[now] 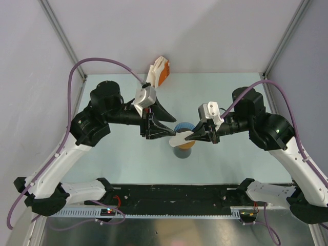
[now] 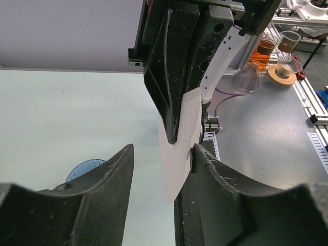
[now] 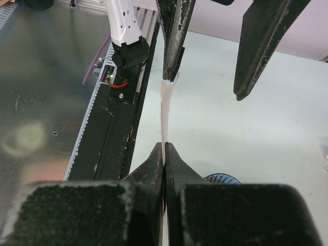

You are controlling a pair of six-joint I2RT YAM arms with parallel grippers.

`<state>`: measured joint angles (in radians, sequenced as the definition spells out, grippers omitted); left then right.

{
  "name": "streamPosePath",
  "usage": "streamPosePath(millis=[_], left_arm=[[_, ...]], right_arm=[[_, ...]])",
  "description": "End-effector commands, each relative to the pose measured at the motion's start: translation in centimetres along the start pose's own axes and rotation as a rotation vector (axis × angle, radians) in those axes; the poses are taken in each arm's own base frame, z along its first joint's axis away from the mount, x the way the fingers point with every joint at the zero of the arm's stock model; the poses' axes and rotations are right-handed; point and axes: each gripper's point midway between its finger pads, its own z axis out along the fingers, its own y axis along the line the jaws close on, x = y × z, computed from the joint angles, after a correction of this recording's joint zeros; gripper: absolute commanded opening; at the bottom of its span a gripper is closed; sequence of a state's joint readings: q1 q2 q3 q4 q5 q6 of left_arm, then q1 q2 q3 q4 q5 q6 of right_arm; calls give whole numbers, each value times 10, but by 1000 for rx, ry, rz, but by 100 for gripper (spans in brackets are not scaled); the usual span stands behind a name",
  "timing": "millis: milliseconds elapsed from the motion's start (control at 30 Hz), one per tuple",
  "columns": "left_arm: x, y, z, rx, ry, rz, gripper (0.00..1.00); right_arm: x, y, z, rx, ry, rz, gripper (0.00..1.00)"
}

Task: Place the coffee filter in the dripper
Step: Adjust the coffee filter.

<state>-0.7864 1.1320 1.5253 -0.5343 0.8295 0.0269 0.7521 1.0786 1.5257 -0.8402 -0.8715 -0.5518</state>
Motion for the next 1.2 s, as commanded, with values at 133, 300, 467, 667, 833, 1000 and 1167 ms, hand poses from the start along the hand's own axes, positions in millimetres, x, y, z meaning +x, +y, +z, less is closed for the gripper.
streamPosePath(millis=[133,300,467,667,833,1000,1167], left_arm=[[-3,0,0,-9,-13,53,52],[1,0,1,-7,-5,57,50],[5,-1,2,-2,1,57,50],[10,-3,2,6,9,67,51],[17,3,3,-23,25,64,52],[27,9,5,-48,44,57,51],[43,9,5,-34,69,54,51]], right_arm=[[-16,-3,-3,22,-36,-30,0],[-17,-3,-3,25,-38,-25,0],[-18,-3,-4,29,-39,-20,0],[-20,-6,-4,41,-42,-6,0],[-24,-8,-5,49,-56,3,0],[-26,-6,-7,45,-66,-1,0],[-31,-7,-8,53,-84,-2,0]])
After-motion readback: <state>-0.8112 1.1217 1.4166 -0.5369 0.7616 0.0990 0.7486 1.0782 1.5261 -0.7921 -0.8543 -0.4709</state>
